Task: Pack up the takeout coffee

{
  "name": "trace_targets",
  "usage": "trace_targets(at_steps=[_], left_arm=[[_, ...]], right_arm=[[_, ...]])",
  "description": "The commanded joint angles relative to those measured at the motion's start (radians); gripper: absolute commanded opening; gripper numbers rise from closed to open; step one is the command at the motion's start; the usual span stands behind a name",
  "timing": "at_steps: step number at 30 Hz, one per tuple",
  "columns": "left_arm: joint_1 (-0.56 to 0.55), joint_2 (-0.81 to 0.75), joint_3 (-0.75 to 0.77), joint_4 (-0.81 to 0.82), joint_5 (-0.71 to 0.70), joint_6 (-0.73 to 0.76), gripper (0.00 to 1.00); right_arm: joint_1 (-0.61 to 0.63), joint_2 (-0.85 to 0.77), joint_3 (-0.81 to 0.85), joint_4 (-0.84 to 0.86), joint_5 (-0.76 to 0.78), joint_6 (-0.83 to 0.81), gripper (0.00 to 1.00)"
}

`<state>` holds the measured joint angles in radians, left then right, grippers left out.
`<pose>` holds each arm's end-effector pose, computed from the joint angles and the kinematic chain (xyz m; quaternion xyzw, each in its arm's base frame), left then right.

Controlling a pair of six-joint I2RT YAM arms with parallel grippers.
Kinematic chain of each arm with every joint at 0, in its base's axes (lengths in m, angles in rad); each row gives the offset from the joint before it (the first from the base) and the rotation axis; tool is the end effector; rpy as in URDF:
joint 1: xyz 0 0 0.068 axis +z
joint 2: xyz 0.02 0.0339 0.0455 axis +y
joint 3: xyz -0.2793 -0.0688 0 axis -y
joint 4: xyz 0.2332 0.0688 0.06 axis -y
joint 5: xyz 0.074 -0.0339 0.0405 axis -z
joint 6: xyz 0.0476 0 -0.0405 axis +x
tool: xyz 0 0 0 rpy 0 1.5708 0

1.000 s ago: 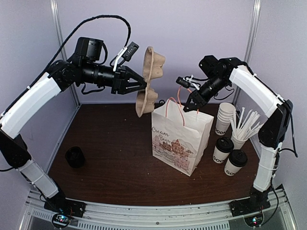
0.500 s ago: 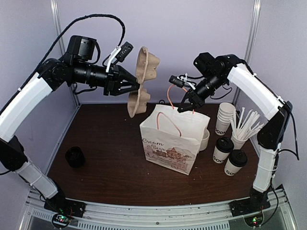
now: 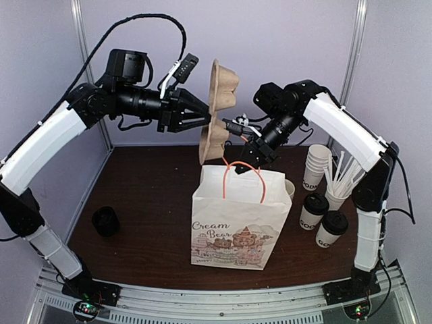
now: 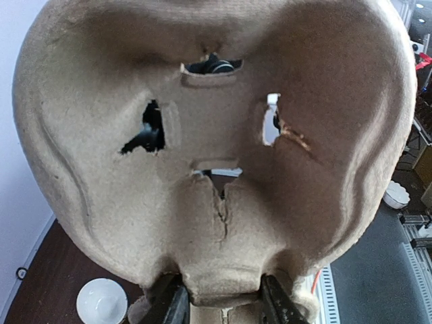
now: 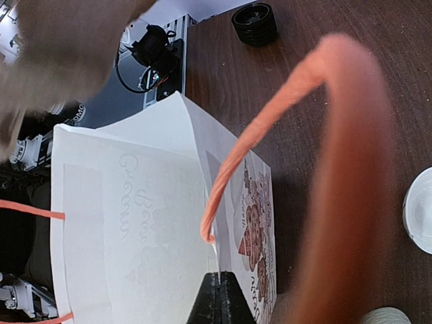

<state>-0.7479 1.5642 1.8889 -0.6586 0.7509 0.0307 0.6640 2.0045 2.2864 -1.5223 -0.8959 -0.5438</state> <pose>0.2146 -0.2434 0.4884 0.4844 0.6206 -0.4691 0.4002 0.2750 0.2624 0.3913 -0.5635 0.6914 0.4354 0.1223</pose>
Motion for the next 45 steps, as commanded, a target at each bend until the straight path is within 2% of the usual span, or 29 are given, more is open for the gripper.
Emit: trace_targets(at_steps=[1, 6, 12, 21, 24, 29, 33, 38, 43, 45], left_arm=[[-0.046, 0.033, 0.008, 0.140, 0.094, -0.061, 0.32], [-0.066, 0.061, -0.059, 0.229, 0.135, -0.116, 0.32], [-0.095, 0.093, -0.115, 0.221, 0.134, -0.094, 0.31], [-0.119, 0.131, -0.106, -0.022, 0.048, 0.078, 0.31], [-0.123, 0.113, -0.154, -0.039, 0.028, 0.093, 0.31], [-0.161, 0.131, -0.160, -0.165, -0.040, 0.158, 0.30], [-0.190, 0.145, -0.158, -0.249, -0.126, 0.174, 0.29], [-0.203, 0.157, -0.146, -0.343, -0.217, 0.189, 0.29], [-0.213, 0.195, -0.101, -0.436, -0.288, 0.187, 0.29], [-0.218, 0.214, -0.078, -0.469, -0.317, 0.182, 0.29]], right_arm=[[0.006, 0.005, 0.020, -0.022, -0.044, -0.010, 0.00], [0.006, 0.005, 0.016, -0.025, -0.061, -0.017, 0.00], [0.005, 0.006, 0.010, -0.036, -0.069, -0.032, 0.00], [0.006, 0.011, 0.005, -0.048, -0.085, -0.039, 0.00], [0.006, 0.014, 0.005, -0.047, -0.084, -0.036, 0.00], [0.006, 0.018, 0.005, -0.027, -0.083, -0.010, 0.00], [0.006, 0.016, 0.010, -0.021, -0.060, -0.001, 0.16], [-0.008, 0.005, 0.011, -0.019, -0.049, 0.013, 0.47], [-0.071, -0.018, 0.045, -0.037, -0.103, 0.018, 0.73], [-0.114, -0.034, 0.060, -0.059, -0.147, 0.005, 0.78]])
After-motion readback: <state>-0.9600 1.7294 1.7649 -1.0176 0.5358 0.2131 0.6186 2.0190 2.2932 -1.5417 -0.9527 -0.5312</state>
